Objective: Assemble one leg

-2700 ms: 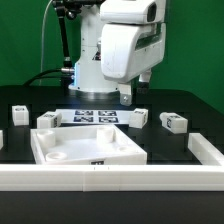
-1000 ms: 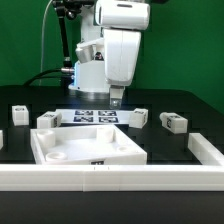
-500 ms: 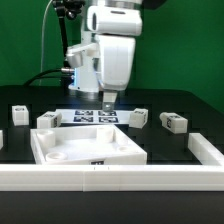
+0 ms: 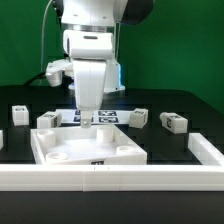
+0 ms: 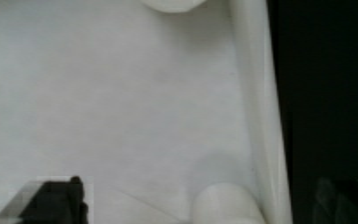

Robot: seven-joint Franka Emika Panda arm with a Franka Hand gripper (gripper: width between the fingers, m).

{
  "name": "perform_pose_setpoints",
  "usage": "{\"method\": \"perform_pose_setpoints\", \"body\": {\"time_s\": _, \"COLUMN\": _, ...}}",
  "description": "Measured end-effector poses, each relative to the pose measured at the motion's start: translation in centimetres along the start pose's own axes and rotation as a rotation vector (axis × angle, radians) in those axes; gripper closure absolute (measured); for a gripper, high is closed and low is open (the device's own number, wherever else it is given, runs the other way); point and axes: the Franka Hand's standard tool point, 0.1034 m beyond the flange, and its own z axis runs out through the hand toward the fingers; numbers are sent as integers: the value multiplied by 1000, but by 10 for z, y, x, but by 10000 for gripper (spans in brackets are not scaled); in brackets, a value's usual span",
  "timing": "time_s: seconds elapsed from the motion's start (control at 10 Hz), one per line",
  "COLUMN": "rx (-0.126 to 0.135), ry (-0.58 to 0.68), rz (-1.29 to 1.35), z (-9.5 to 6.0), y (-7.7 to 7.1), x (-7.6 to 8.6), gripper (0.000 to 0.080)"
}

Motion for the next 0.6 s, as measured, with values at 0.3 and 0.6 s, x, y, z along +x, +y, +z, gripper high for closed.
{"method": "perform_pose_setpoints", "body": {"time_s": 0.3, "rx": 13, "ry": 9, "rz": -74, "z": 20, "y": -6, "x": -2, "gripper": 150}}
{"method": "perform_pose_setpoints", "body": {"time_s": 0.6, "rx": 23, "ry": 16, "rz": -92, "z": 36, "y": -20, "x": -6, "gripper": 150}}
